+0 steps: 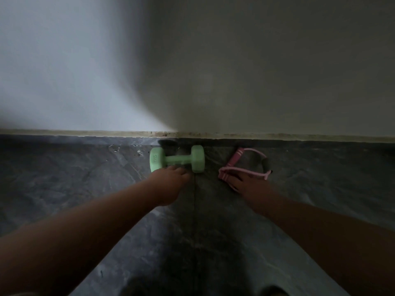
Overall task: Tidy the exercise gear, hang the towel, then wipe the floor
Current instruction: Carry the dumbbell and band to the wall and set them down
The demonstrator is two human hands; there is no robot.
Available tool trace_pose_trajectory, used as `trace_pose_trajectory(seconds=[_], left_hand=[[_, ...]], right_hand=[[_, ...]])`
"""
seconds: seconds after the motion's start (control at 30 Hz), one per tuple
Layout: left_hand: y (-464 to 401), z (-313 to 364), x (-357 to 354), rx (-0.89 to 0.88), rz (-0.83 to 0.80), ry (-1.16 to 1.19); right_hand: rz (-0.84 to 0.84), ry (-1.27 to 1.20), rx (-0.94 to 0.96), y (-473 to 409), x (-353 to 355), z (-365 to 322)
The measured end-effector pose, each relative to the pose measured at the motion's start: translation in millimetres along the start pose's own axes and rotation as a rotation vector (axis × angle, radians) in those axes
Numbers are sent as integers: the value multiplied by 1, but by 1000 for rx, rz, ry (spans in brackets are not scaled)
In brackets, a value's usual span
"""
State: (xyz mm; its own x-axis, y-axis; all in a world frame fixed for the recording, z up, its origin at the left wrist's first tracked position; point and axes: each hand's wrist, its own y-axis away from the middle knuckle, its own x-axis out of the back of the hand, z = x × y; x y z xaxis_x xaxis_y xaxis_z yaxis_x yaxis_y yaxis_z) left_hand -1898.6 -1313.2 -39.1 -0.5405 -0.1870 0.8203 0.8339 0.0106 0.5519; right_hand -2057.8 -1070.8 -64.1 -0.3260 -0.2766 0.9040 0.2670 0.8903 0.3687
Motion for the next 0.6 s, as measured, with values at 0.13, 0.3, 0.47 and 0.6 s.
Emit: trace_pose_trajectory(seconds=[0.13, 0.3, 0.47, 0.6], left_hand=[[-7, -2, 0, 98, -5, 79], [-9, -4, -1, 127, 10, 39], [-7, -4, 0, 98, 41, 39], [-7, -2, 1, 86, 65, 50]], right_hand=[[31, 56, 72, -2, 4, 3], [-118, -34, -131, -13, 3, 6], [-160, 31, -145, -14, 2, -3], [-178, 102, -80, -6, -2, -6]])
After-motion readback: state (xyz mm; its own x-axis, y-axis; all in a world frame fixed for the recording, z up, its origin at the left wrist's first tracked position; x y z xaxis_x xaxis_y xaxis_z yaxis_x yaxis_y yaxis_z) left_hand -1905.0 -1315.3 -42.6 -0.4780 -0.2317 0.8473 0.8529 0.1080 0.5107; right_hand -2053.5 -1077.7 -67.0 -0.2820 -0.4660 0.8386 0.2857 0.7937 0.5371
